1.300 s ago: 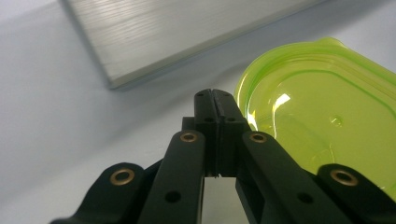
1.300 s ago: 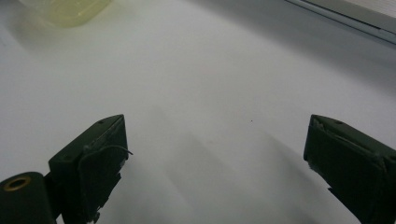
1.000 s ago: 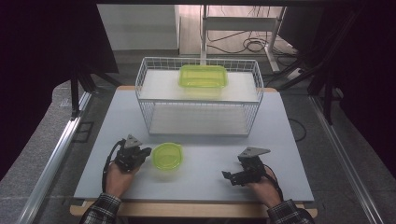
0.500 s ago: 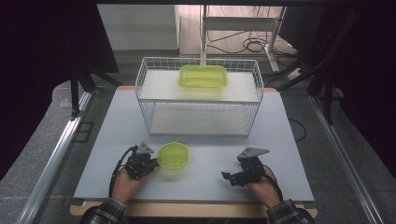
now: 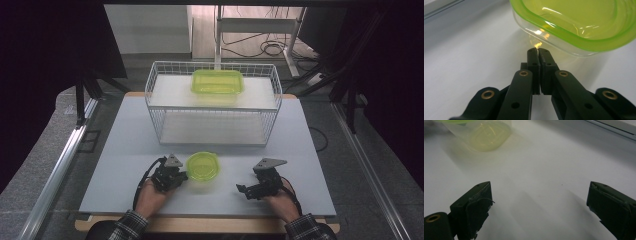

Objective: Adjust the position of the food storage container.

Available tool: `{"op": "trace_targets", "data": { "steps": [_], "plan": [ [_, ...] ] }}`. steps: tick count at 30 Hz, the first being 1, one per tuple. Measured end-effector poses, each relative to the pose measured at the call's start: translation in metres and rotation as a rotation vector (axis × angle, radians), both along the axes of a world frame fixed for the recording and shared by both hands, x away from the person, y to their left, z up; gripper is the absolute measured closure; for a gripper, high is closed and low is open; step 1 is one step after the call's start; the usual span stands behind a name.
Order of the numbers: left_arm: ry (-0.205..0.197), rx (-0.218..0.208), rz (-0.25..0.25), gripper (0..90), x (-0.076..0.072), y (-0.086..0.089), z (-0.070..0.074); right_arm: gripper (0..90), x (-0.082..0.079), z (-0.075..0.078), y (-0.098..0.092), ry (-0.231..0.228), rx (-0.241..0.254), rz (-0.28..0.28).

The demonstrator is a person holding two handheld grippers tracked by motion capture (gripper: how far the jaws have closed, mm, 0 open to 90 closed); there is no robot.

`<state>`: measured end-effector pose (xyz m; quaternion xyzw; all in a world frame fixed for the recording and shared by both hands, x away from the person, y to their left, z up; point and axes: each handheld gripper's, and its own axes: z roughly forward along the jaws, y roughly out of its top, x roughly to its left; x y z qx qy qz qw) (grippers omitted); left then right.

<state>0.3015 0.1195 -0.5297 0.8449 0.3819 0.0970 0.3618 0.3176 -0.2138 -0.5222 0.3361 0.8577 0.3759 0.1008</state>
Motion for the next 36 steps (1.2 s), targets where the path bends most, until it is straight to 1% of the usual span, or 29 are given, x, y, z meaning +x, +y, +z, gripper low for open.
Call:
{"op": "trace_targets", "data": {
  "steps": [1,3,5,6,7,8,9,10,12,13,14,15,16,17,18,19,20,21,22,23,24,25,27,28,31,34,36],
  "plan": [
    [0.0,0.0,0.0,88.6,0.0,0.0,0.0,6.4,0.0,0.0,0.0,0.0,0.0,0.0],
    [-0.011,0.015,-0.011,88.6,0.0,-0.003,0.0,6.5,0.0,0.0,0.0,0.003,0.002,-0.001],
    [-0.022,0.024,-0.01,86.5,-0.001,-0.002,0.002,6.5,0.0,0.001,-0.001,0.002,0.009,-0.002],
    [-0.041,0.028,-0.001,85.0,-0.004,0.002,0.003,6.5,0.0,0.001,-0.001,0.001,0.014,-0.003],
    [-0.041,0.028,-0.001,82.8,-0.004,0.002,0.003,6.5,0.0,0.001,-0.001,0.001,0.014,-0.003],
    [-0.055,0.026,0.001,82.8,-0.005,0.005,0.005,6.5,0.0,0.002,-0.002,-0.002,0.019,-0.003],
    [-0.064,0.02,-0.001,79.4,-0.007,0.007,0.006,6.4,0.0,0.002,-0.002,-0.003,0.021,-0.004],
    [-0.084,0.01,-0.007,71.2,-0.01,0.012,0.009,6.4,0.0,0.003,-0.003,-0.003,0.029,-0.007],
    [-0.103,-0.003,-0.003,60.3,-0.013,0.016,0.01,6.4,0.0,0.003,-0.004,-0.008,0.031,-0.007],
    [-0.103,-0.003,-0.003,56.0,-0.013,0.016,0.01,6.4,0.0,0.003,-0.004,-0.008,0.031,-0.007],
    [-0.111,-0.002,-0.005,56.0,-0.014,0.019,0.011,6.4,0.0,0.003,-0.004,-0.008,0.03,-0.008],
    [-0.113,-0.004,0.001,51.9,-0.015,0.02,0.011,6.4,0.0,0.003,-0.004,-0.008,0.03,-0.007],
    [-0.127,-0.005,0.013,42.4,-0.017,0.024,0.012,6.3,-0.001,0.003,-0.003,-0.006,0.03,-0.007],
    [-0.127,-0.005,0.013,39.2,-0.017,0.024,0.012,6.3,-0.001,0.003,-0.003,-0.006,0.03,-0.007],
    [-0.127,-0.007,0.018,39.2,-0.018,0.025,0.012,6.3,-0.001,0.003,-0.003,-0.007,0.029,-0.006],
    [-0.131,-0.001,0.027,35.3,-0.018,0.027,0.012,6.3,-0.001,0.003,-0.003,-0.007,0.029,-0.005],
    [-0.136,0.005,0.051,23.7,-0.02,0.028,0.012,6.3,0.0,0.003,-0.004,-0.009,0.029,-0.005],
    [-0.139,0.007,0.064,21.3,-0.021,0.029,0.013,6.3,0.0,0.003,-0.004,-0.008,0.03,-0.006],
    [-0.148,-0.007,0.085,18.4,-0.023,0.032,0.014,6.3,0.0,0.003,-0.004,-0.006,0.031,-0.008],
    [-0.148,-0.007,0.085,15.0,-0.023,0.032,0.014,6.2,0.0,0.003,-0.005,-0.007,0.032,-0.008],
    [-0.152,-0.014,0.091,15.0,-0.024,0.034,0.014,6.2,0.0,0.003,-0.005,-0.007,0.032,-0.008],
    [-0.155,-0.016,0.096,10.5,-0.026,0.036,0.014,6.2,0.0,0.003,-0.005,-0.011,0.033,-0.008],
    [-0.161,-0.011,0.104,5.9,-0.029,0.039,0.014,6.2,0.0,0.003,-0.005,-0.011,0.035,-0.008],
    [-0.159,0.006,0.099,4.7,-0.031,0.041,0.012,6.1,0.0,0.003,-0.005,-0.011,0.035,-0.008],
    [-0.154,0.032,0.094,3.7,-0.033,0.042,0.008,6.1,-0.001,0.003,-0.005,-0.009,0.037,-0.006],
    [-0.157,0.04,0.087,3.1,-0.033,0.043,0.006,5.9,-0.001,0.003,-0.005,-0.009,0.038,-0.005],
    [-0.17,0.053,0.086,2.6,-0.034,0.045,0.004,5.5,0.0,0.003,-0.005,-0.009,0.04,-0.006]
  ]
}}
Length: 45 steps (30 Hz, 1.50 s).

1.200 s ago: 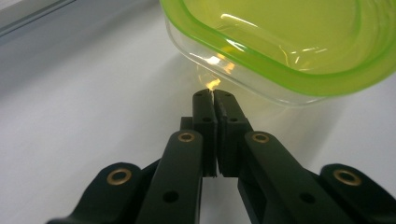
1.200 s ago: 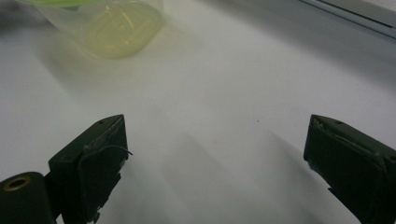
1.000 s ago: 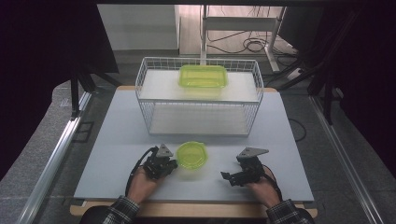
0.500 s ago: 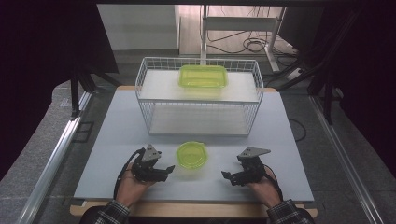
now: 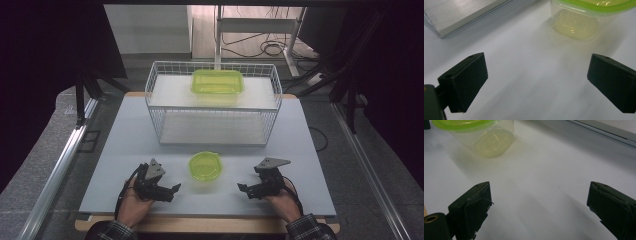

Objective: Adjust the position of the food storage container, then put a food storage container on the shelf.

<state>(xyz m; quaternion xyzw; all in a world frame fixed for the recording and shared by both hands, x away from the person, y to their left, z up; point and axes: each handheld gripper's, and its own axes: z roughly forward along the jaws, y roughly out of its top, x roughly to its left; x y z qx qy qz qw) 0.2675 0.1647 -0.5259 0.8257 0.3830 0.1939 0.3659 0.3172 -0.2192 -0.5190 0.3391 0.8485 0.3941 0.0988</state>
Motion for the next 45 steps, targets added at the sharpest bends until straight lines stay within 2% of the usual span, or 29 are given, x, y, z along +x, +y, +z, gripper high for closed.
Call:
{"op": "trace_targets", "data": {
  "steps": [9,17,25,28,29,35,36,37,39,40,43,45],
  "plan": [
    [-0.016,-0.019,0.001,1.7,-0.004,0.007,-0.001,4.0,0.001,0.001,-0.002,0.008,0.031,-0.005],
    [-0.013,-0.044,0.013,1.1,-0.009,0.013,0.0,0.9,0.003,0.006,-0.001,-0.026,0.043,-0.024],
    [-0.007,-0.031,0.003,1.1,-0.011,0.011,-0.002,1.3,0.008,0.013,0.001,-0.017,0.088,-0.02],
    [-0.007,-0.021,-0.003,1.2,-0.011,0.01,-0.003,1.9,0.01,0.017,0.003,0.007,0.108,-0.023],
    [-0.007,-0.019,-0.003,1.3,-0.011,0.01,-0.003,2.0,0.012,0.02,0.005,0.03,0.122,-0.029],
    [-0.011,-0.013,-0.003,1.4,-0.011,0.009,-0.004,2.0,0.02,0.024,0.01,0.082,0.143,-0.045],
    [-0.009,-0.012,-0.003,1.3,-0.011,0.009,-0.004,2.0,0.023,0.027,0.012,0.115,0.149,-0.044],
    [-0.009,-0.012,-0.003,1.3,-0.011,0.009,-0.004,2.0,0.023,0.027,0.012,0.115,0.149,-0.044],
    [-0.008,-0.001,-0.007,1.4,-0.011,0.009,-0.004,2.8,0.028,0.031,0.015,0.157,0.148,-0.047],
    [-0.008,0.0,-0.008,1.4,-0.011,0.009,-0.004,2.8,0.028,0.031,0.015,0.157,0.148,-0.047],
    [-0.007,0.004,-0.011,1.4,-0.011,0.009,-0.005,7.0,0.037,0.034,0.02,0.214,0.179,-0.037],
    [-0.008,0.006,-0.011,1.4,-0.011,0.009,-0.005,8.0,0.039,0.035,0.021,0.22,0.188,-0.03]
  ]
}}
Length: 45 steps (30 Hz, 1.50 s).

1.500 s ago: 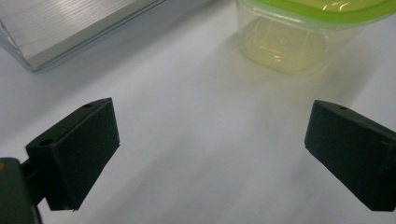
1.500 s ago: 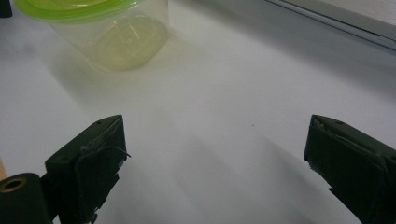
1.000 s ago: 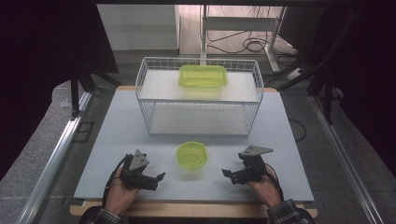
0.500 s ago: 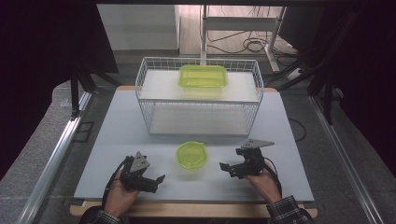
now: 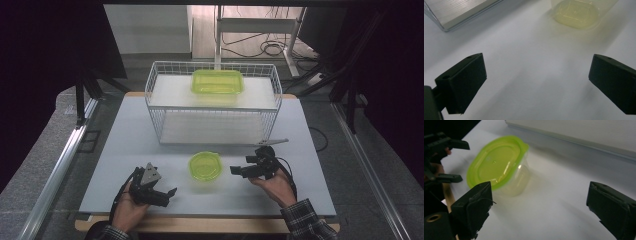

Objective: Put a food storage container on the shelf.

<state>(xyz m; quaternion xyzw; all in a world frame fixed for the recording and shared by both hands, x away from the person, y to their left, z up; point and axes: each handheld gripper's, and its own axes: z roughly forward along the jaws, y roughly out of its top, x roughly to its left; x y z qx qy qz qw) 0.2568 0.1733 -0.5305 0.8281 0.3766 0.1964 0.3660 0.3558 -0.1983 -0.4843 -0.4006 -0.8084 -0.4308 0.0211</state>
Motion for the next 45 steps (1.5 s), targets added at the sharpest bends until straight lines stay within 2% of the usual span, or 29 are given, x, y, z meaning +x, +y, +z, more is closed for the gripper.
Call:
{"op": "trace_targets", "data": {
  "steps": [5,7,12,15,21,22,23,24,29,31,35,39,43,45],
  "plan": [
    [-0.002,-0.001,0.0,1.4,0.0,0.0,0.0,14.8,0.008,0.003,0.007,0.008,0.017,0.005],
    [0.0,0.002,-0.002,1.4,0.0,0.0,0.0,20.1,0.013,0.004,0.011,0.016,0.015,0.024],
    [0.0,0.007,-0.005,1.4,0.0,0.0,0.0,26.3,0.019,0.0,0.02,0.036,0.031,0.049],
    [-0.001,0.008,-0.004,1.4,0.0,0.0,0.0,33.1,0.024,-0.004,0.029,0.078,0.044,0.056],
    [-0.002,0.015,-0.005,1.4,0.0,-0.001,-0.001,42.6,0.029,-0.008,0.038,0.119,0.057,0.053],
    [-0.001,0.016,-0.006,1.4,0.0,-0.001,-0.001,44.8,0.031,-0.009,0.039,0.129,0.06,0.053],
    [-0.002,0.018,-0.005,1.4,0.0,-0.001,-0.001,49.3,0.034,-0.01,0.041,0.158,0.076,0.052],
    [-0.002,0.018,-0.005,1.4,0.0,-0.001,-0.001,49.3,0.034,-0.01,0.041,0.158,0.076,0.052],
    [-0.003,0.029,-0.007,1.4,-0.001,-0.002,-0.001,62.9,0.039,-0.015,0.044,0.235,0.101,0.055],
    [-0.003,0.031,-0.007,1.4,-0.001,-0.002,-0.001,65.8,0.04,-0.016,0.044,0.247,0.109,0.052],
    [-0.004,0.043,-0.008,1.4,-0.001,-0.002,-0.002,78.4,0.043,-0.019,0.043,0.338,0.16,0.04],
    [-0.007,0.045,-0.008,1.4,-0.001,-0.002,-0.001,80.5,0.043,-0.019,0.044,0.364,0.175,0.046],
    [-0.01,0.042,-0.006,1.4,-0.001,-0.002,-0.001,81.0,0.041,-0.016,0.044,0.362,0.17,0.05],
    [-0.012,0.038,-0.005,1.4,-0.001,-0.001,-0.001,81.2,0.04,-0.014,0.043,0.36,0.183,0.05]
  ]
}}
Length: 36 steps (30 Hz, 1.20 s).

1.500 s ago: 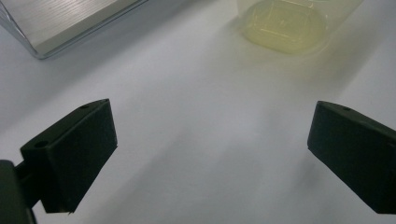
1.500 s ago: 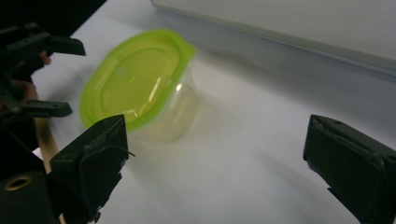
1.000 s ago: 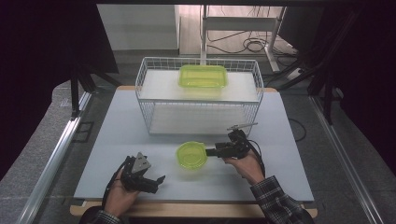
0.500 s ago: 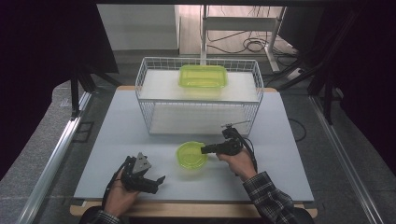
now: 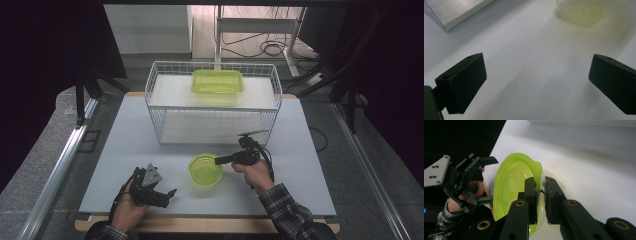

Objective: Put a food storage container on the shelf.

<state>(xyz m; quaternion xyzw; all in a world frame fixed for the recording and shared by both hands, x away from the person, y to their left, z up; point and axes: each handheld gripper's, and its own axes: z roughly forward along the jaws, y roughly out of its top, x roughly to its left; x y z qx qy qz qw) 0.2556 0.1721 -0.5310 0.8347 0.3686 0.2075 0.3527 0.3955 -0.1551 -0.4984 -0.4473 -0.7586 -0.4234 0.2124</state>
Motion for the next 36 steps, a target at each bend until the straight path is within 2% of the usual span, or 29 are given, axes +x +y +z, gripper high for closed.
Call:
{"op": "trace_targets", "data": {
  "steps": [7,19,36],
  "plan": [
    [-0.003,-0.02,0.009,1.4,0.0,0.002,0.001,81.2,-0.002,0.011,-0.005,-0.023,0.03,-0.013],
    [-0.003,-0.02,0.009,1.4,0.0,0.002,0.001,81.3,-0.005,0.029,-0.016,-0.065,0.073,-0.036],
    [-0.004,-0.03,0.016,1.2,0.0,0.004,0.002,81.4,-0.008,0.067,-0.027,-0.132,0.135,-0.066]
  ]
}}
